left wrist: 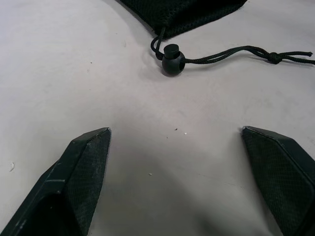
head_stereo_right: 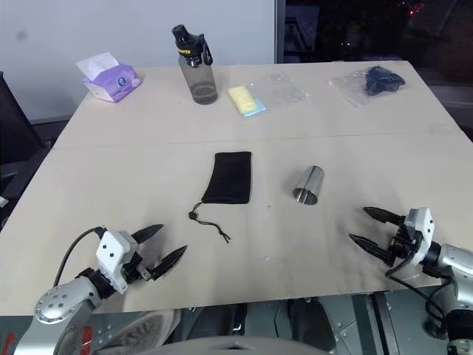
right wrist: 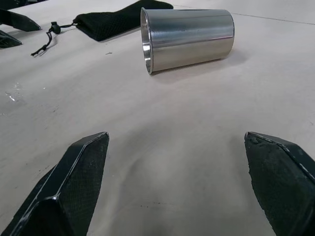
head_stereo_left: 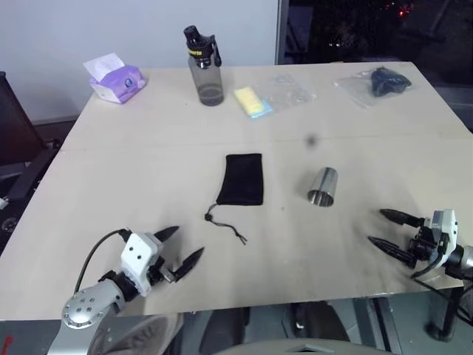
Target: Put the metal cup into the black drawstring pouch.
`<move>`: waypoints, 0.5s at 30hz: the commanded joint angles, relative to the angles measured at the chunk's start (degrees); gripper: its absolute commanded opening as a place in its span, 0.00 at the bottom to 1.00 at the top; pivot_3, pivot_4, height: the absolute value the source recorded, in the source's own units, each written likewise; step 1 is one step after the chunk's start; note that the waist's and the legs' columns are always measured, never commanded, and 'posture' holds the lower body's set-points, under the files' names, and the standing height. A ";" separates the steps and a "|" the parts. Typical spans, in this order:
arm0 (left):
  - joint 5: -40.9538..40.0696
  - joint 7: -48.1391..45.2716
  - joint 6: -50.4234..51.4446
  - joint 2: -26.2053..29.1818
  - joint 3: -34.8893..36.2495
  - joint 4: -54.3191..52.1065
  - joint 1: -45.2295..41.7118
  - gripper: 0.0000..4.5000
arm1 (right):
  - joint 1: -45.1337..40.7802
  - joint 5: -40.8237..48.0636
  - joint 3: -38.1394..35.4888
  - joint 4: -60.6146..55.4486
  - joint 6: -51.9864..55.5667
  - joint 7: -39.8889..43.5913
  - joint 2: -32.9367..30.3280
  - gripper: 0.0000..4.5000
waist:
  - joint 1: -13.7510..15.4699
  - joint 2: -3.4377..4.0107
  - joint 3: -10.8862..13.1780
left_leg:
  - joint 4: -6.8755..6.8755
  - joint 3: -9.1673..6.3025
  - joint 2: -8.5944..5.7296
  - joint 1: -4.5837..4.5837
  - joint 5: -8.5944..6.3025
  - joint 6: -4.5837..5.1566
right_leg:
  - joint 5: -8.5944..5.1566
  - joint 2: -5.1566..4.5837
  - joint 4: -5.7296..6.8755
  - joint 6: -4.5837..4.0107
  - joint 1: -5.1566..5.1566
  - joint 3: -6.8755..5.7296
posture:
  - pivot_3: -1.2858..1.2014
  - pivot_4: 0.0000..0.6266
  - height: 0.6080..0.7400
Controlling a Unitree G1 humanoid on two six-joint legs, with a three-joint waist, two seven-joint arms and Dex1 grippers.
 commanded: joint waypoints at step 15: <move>-1.71 -1.75 2.94 0.31 0.83 -1.61 -0.74 0.98 | 0.51 0.53 -1.45 -0.81 -1.78 1.15 -0.44 0.99 | 0.05 0.00 0.01 | 0.00 0.00 -0.01 0.00 0.00 0.00 | 0.00 0.00 0.00 0.00 0.00 -0.01 | 0.52 0.24 1.00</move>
